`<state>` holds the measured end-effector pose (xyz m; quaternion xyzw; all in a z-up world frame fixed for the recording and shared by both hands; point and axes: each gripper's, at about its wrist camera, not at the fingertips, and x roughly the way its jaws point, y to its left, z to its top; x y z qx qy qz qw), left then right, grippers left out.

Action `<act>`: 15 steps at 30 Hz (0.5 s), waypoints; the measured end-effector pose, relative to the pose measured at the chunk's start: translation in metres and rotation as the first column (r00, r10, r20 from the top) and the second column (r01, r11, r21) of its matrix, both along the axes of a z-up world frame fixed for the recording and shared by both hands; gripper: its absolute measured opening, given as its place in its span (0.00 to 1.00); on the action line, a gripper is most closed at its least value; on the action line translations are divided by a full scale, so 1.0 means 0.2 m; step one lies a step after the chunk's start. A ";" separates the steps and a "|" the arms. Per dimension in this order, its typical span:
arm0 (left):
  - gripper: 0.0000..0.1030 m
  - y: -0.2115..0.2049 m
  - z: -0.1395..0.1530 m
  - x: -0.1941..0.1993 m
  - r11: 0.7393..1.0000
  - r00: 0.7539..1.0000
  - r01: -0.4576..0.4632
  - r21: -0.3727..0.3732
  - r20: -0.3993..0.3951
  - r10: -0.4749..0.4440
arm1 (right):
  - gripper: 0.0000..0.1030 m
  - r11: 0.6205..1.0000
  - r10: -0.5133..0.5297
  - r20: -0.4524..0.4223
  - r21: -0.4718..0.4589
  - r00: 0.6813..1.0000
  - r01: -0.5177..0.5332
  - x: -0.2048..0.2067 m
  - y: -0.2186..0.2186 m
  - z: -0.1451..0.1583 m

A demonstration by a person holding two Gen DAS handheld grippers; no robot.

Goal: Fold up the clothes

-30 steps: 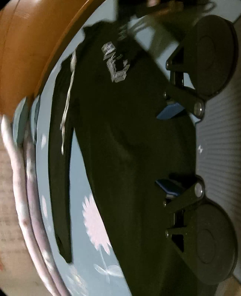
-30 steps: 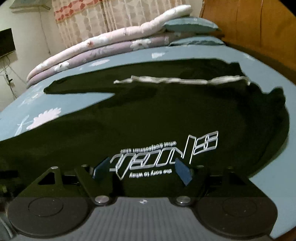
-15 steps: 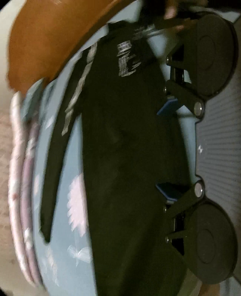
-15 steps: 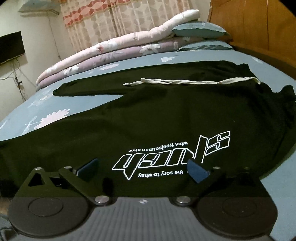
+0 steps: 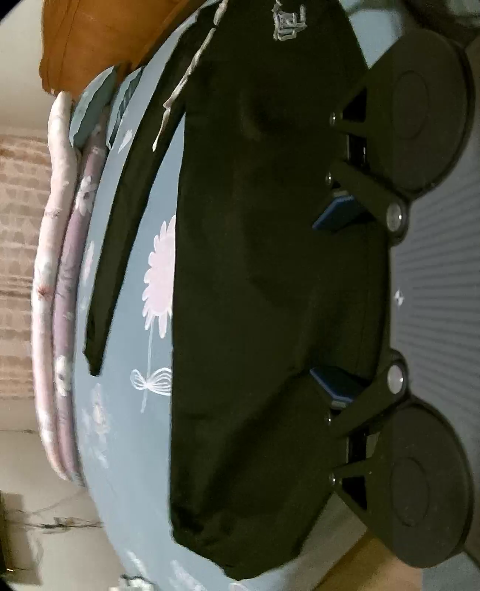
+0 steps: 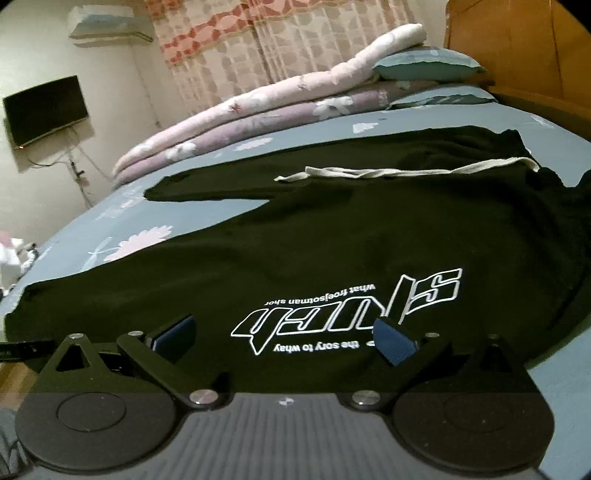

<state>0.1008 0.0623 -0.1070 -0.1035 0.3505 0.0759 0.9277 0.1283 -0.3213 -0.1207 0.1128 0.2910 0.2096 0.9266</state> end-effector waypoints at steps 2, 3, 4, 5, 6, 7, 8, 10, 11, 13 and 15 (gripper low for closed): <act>0.79 0.00 0.02 -0.02 1.000 1.000 -0.010 -0.007 0.013 0.010 | 1.00 0.999 0.039 0.032 0.030 0.999 -0.040 -0.03 -0.03 0.01; 0.79 0.00 0.02 -0.03 1.000 1.000 -0.016 -0.010 0.019 0.016 | 1.00 0.998 0.044 0.047 0.031 0.998 -0.045 -0.04 -0.04 0.02; 0.79 -0.01 0.02 0.00 1.000 1.000 -0.012 0.003 0.018 0.011 | 1.00 0.998 0.047 0.061 0.031 0.997 -0.049 -0.05 -0.05 0.03; 0.79 -0.02 0.02 0.04 1.000 1.000 -0.004 0.021 0.015 0.004 | 1.00 0.999 0.039 0.064 0.032 0.997 -0.041 -0.05 -0.05 0.03; 0.79 -0.02 0.02 0.08 0.999 1.000 0.003 0.039 0.011 -0.003 | 1.00 0.999 0.028 0.063 0.032 0.998 -0.030 -0.05 -0.06 0.03; 0.79 -0.03 0.02 0.13 0.998 1.000 0.010 0.056 0.008 -0.010 | 1.00 0.999 0.017 0.059 0.034 0.998 -0.019 -0.05 -0.06 0.03; 0.79 -0.04 0.01 0.13 0.998 1.000 0.012 0.068 0.002 -0.012 | 1.00 0.999 0.012 0.058 0.035 0.998 -0.014 -0.04 -0.05 0.03; 0.79 -0.05 -0.02 0.09 0.996 1.000 0.011 0.086 -0.009 -0.010 | 1.00 0.999 0.009 0.059 0.035 0.998 -0.011 -0.03 -0.04 0.03; 0.79 -0.06 -0.04 0.08 0.995 1.000 0.011 0.095 -0.015 -0.009 | 1.00 0.999 0.012 0.061 0.033 0.998 -0.014 -0.03 -0.03 0.03; 0.81 -0.07 -0.07 0.05 0.993 1.000 0.011 0.113 -0.027 -0.008 | 1.00 0.999 0.020 0.067 0.024 0.998 -0.021 -0.03 -0.01 0.04; 0.82 -0.09 -0.11 0.02 0.991 0.999 0.011 0.132 -0.038 -0.006 | 1.00 0.999 0.028 0.072 0.015 0.997 -0.029 -0.03 0.01 0.04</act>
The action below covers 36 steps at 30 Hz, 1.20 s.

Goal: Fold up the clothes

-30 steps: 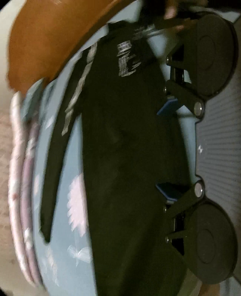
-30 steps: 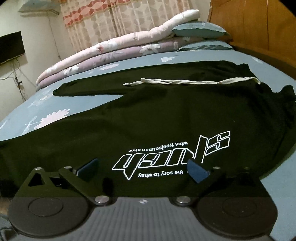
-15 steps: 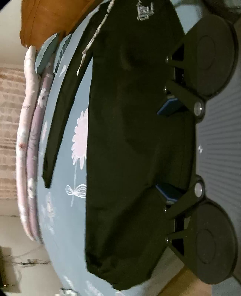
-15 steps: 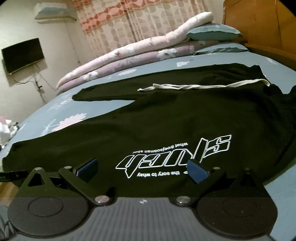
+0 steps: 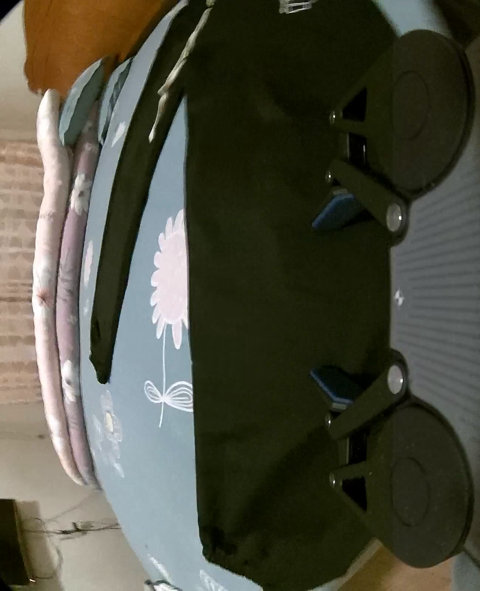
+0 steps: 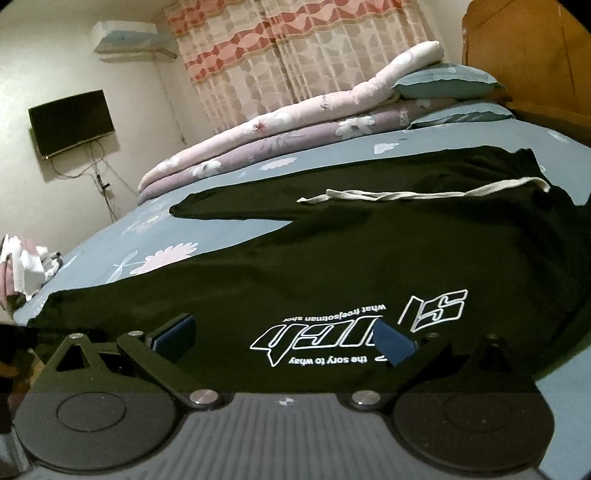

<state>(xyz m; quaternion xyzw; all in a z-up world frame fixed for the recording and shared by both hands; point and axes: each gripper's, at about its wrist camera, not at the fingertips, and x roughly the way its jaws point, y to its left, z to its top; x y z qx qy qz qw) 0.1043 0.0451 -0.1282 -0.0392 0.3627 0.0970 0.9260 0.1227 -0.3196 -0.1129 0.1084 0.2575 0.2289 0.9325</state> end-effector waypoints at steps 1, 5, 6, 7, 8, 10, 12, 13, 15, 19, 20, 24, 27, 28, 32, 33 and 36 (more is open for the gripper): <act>0.82 0.00 0.02 0.01 1.000 1.000 0.007 -0.011 0.000 -0.007 | 1.00 1.000 0.004 0.003 -0.004 1.000 -0.004 0.00 0.01 0.00; 0.82 0.01 0.12 0.10 0.996 0.999 0.047 -0.079 0.010 -0.047 | 1.00 1.000 0.008 0.012 0.002 1.000 -0.008 -0.01 0.02 0.01; 0.82 0.01 0.15 0.12 0.994 0.998 0.058 -0.096 0.013 -0.057 | 1.00 1.000 0.005 0.011 0.006 1.000 -0.005 -0.01 0.02 0.01; 0.82 -0.01 0.17 0.16 0.992 0.997 0.076 -0.102 0.022 -0.074 | 1.00 1.000 0.003 0.008 0.004 1.000 -0.003 -0.01 0.03 0.01; 0.82 -0.05 0.18 0.21 0.991 0.995 0.100 -0.091 0.033 -0.097 | 1.00 1.000 0.000 0.006 0.001 1.000 0.000 -0.01 0.03 0.01; 0.82 -0.14 0.16 0.31 0.987 0.988 0.154 -0.042 0.032 -0.153 | 1.00 1.000 0.001 0.002 -0.011 1.000 -0.001 -0.01 0.04 0.01; 0.82 -0.20 0.11 0.37 0.985 0.985 0.172 -0.005 0.001 -0.172 | 1.00 1.000 0.002 0.006 -0.011 1.000 -0.002 -0.02 0.04 0.01; 0.82 -0.21 0.07 0.38 0.984 0.984 0.176 -0.006 -0.014 -0.176 | 1.00 1.000 0.003 0.008 -0.006 1.000 -0.003 -0.02 0.04 0.01; 0.82 -0.20 0.01 0.36 0.984 0.984 0.178 -0.004 -0.017 -0.178 | 1.00 1.000 0.002 0.012 0.010 1.000 -0.002 -0.03 0.03 0.02; 0.83 -0.14 0.01 0.28 0.988 0.988 0.156 0.016 -0.024 -0.155 | 1.00 0.999 -0.002 0.018 0.039 1.000 0.001 -0.05 0.00 0.03; 0.83 -0.12 0.02 0.26 0.989 0.988 0.149 0.018 -0.036 -0.148 | 1.00 0.999 -0.002 0.020 0.045 1.000 0.001 -0.05 0.00 0.03; 0.84 -0.07 0.08 0.26 0.992 0.990 0.125 -0.002 -0.069 -0.125 | 1.00 0.999 -0.002 0.015 0.042 1.000 0.002 -0.05 0.01 0.03; 0.84 -0.08 0.15 0.36 0.987 0.988 0.153 -0.057 -0.010 -0.154 | 1.00 1.000 -0.009 0.001 0.024 1.000 0.009 -0.04 0.02 0.03; 0.84 -0.11 0.17 0.40 0.982 0.985 0.174 -0.073 0.016 -0.173 | 1.00 1.000 -0.011 -0.003 0.019 1.000 0.012 -0.04 0.03 0.02; 0.84 -0.23 0.13 0.55 0.965 0.969 0.244 -0.099 0.055 -0.239 | 1.00 1.000 -0.017 -0.025 0.010 1.000 0.017 -0.02 0.03 0.01; 0.84 -0.25 0.12 0.59 0.960 0.966 0.258 -0.103 0.060 -0.253 | 1.00 1.000 -0.018 -0.030 0.008 0.999 0.018 -0.02 0.03 0.01; 0.84 -0.29 0.04 0.71 0.964 0.971 0.240 -0.113 0.023 -0.239 | 1.00 1.000 -0.015 -0.037 0.004 0.999 0.015 -0.02 0.04 0.00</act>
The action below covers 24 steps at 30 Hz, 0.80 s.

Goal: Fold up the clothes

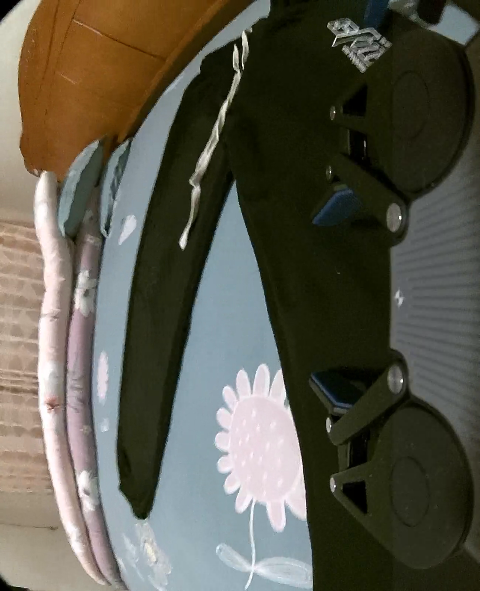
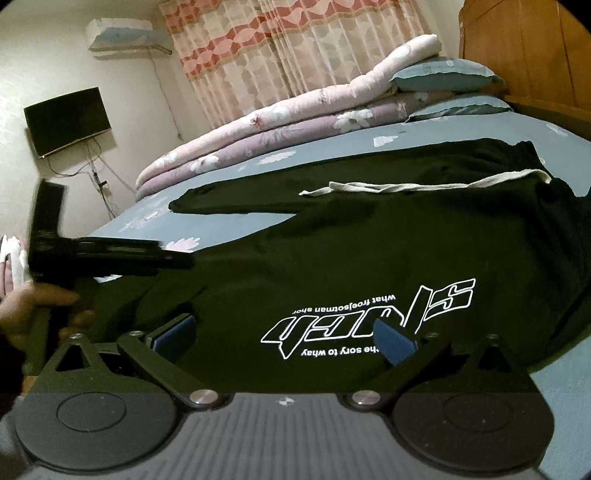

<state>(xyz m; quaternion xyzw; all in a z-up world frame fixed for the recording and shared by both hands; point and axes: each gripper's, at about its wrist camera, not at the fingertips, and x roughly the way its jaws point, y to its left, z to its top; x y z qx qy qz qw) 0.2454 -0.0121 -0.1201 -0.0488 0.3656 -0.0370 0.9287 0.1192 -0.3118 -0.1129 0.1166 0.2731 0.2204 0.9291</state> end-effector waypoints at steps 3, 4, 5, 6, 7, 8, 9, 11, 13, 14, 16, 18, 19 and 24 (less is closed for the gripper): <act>0.85 0.00 -0.03 0.08 0.998 0.999 -0.027 0.057 0.024 0.025 | 1.00 1.000 0.001 -0.006 0.001 1.000 -0.001 0.00 0.00 0.00; 0.86 0.00 -0.04 0.11 0.996 0.999 -0.036 0.079 0.024 0.034 | 1.00 1.000 0.001 -0.010 0.003 1.000 -0.001 0.01 0.00 -0.01; 0.86 0.00 -0.04 0.14 0.994 0.999 -0.046 0.101 0.025 0.043 | 1.00 1.000 -0.001 -0.014 0.003 1.000 0.001 0.01 0.00 -0.01; 0.86 0.01 -0.05 0.16 0.993 0.998 -0.054 0.108 0.019 0.053 | 1.00 1.000 -0.003 -0.019 0.004 1.000 0.003 0.02 0.00 -0.01; 0.86 0.03 -0.04 0.17 0.993 0.998 -0.063 0.104 0.015 0.061 | 1.00 1.000 -0.005 -0.023 0.004 1.000 0.006 0.02 0.00 -0.01; 0.86 0.04 -0.03 0.17 0.993 0.997 -0.071 0.097 0.012 0.070 | 1.00 1.000 -0.005 -0.023 0.007 1.000 0.005 0.02 0.00 -0.01; 0.86 0.06 -0.01 0.17 0.992 0.996 -0.084 0.089 0.008 0.084 | 1.00 1.000 -0.004 -0.022 0.010 1.000 0.004 0.02 0.00 -0.01; 0.85 0.08 0.03 0.11 0.994 0.995 -0.097 0.059 0.017 0.096 | 1.00 1.000 -0.002 -0.021 0.013 1.000 0.003 0.02 0.00 -0.01; 0.86 0.06 0.06 0.01 0.997 0.998 -0.065 0.038 0.018 0.065 | 1.00 1.000 -0.002 -0.025 0.010 1.000 0.002 0.02 0.00 -0.01; 0.86 0.05 0.06 -0.04 0.998 0.999 -0.048 0.028 0.017 0.048 | 1.00 1.000 -0.002 -0.028 0.008 1.000 0.002 0.02 0.00 -0.02; 0.86 0.01 0.07 -0.15 1.000 1.000 -0.011 0.010 0.020 0.011 | 1.00 1.000 -0.002 -0.035 0.003 0.999 0.002 0.03 0.00 -0.02; 0.86 -0.04 0.04 -0.21 1.000 1.000 0.010 0.010 0.023 -0.010 | 1.00 1.000 -0.002 -0.042 -0.002 0.999 0.002 0.03 0.01 -0.03; 0.86 -0.06 0.02 -0.22 1.000 1.000 0.017 0.016 0.019 -0.017 | 1.00 1.000 -0.002 -0.046 -0.005 0.999 0.002 0.04 0.01 -0.03; 0.86 -0.07 -0.03 -0.24 1.000 0.999 0.006 0.026 0.032 -0.007 | 1.00 1.000 -0.003 -0.064 -0.017 0.998 0.002 0.05 0.02 -0.04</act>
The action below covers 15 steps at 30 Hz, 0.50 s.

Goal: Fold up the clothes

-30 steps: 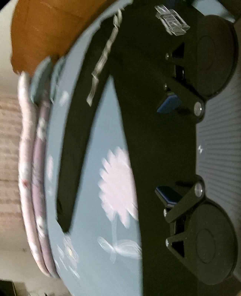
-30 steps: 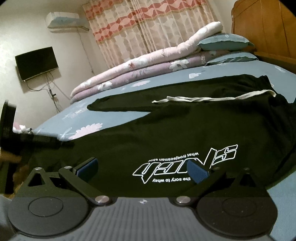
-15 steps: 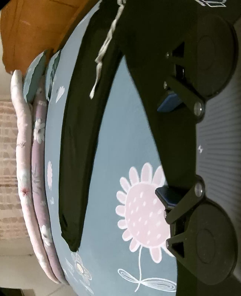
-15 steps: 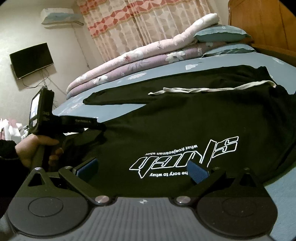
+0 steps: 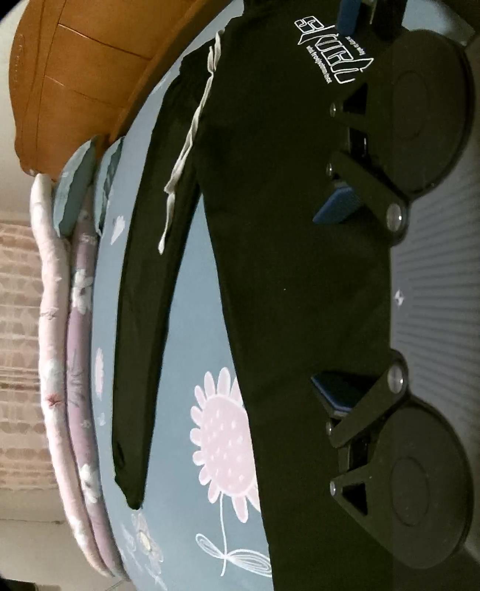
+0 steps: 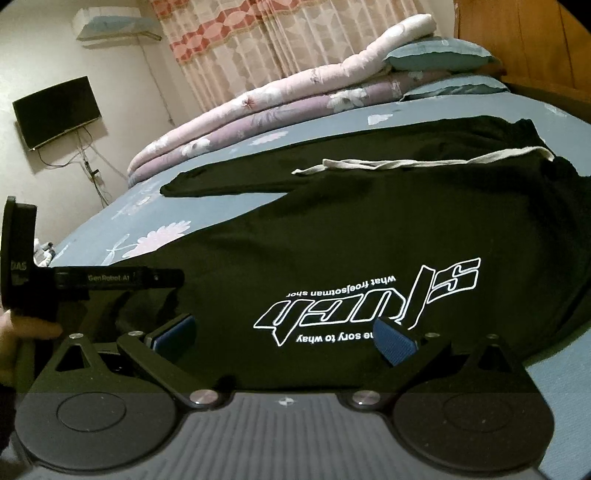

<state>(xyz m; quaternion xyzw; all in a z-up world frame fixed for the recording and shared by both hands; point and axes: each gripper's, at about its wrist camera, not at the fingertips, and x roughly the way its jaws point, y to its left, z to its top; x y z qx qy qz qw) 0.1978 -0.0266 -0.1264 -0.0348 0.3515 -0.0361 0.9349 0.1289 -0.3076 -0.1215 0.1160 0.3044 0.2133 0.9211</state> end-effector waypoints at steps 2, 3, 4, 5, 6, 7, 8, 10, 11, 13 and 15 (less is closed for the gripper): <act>0.86 0.06 0.04 -0.01 0.999 1.000 -0.007 -0.033 -0.010 0.007 | 1.00 1.000 -0.002 0.002 -0.002 1.000 0.002 0.00 0.00 0.00; 0.86 0.10 0.07 -0.02 0.998 1.000 -0.019 -0.053 -0.009 0.018 | 1.00 1.000 -0.003 0.003 -0.002 1.000 0.003 0.00 0.00 0.00; 0.86 0.15 0.10 -0.03 0.997 0.999 -0.039 -0.071 -0.007 0.039 | 1.00 1.000 -0.004 0.003 -0.002 1.000 0.004 0.00 0.00 0.00; 0.86 0.22 0.13 -0.05 0.994 0.998 -0.068 -0.082 -0.005 0.068 | 1.00 1.000 -0.005 0.003 -0.002 1.000 0.005 0.00 0.00 0.00; 0.86 0.30 0.15 -0.07 0.992 0.995 -0.096 -0.086 -0.005 0.096 | 1.00 1.000 -0.006 0.003 -0.001 1.000 0.006 0.01 0.00 0.00; 0.86 0.37 0.17 -0.08 0.989 0.992 -0.122 -0.087 -0.007 0.122 | 1.00 1.000 -0.007 0.003 -0.002 1.000 0.007 0.01 0.00 0.00; 0.86 0.46 0.19 -0.11 0.984 0.988 -0.156 -0.089 -0.011 0.156 | 1.00 1.000 -0.006 0.004 -0.004 1.000 0.006 0.01 0.01 0.00; 0.86 0.64 0.24 -0.15 0.967 0.972 -0.237 -0.099 -0.025 0.235 | 1.00 1.000 -0.006 0.004 -0.010 1.000 0.006 0.01 0.01 0.00; 0.86 0.74 0.25 -0.17 0.955 0.961 -0.276 -0.109 -0.052 0.272 | 1.00 1.000 -0.006 0.005 -0.012 1.000 0.006 0.01 0.01 0.00; 0.86 0.92 0.27 -0.21 0.928 0.934 -0.350 -0.125 -0.115 0.337 | 1.00 1.000 -0.007 0.005 -0.014 1.000 0.007 0.01 0.02 0.00; 0.86 1.05 0.25 -0.24 0.910 0.913 -0.394 -0.132 -0.170 0.371 | 1.00 1.000 -0.007 0.005 -0.015 1.000 0.007 0.01 0.02 0.00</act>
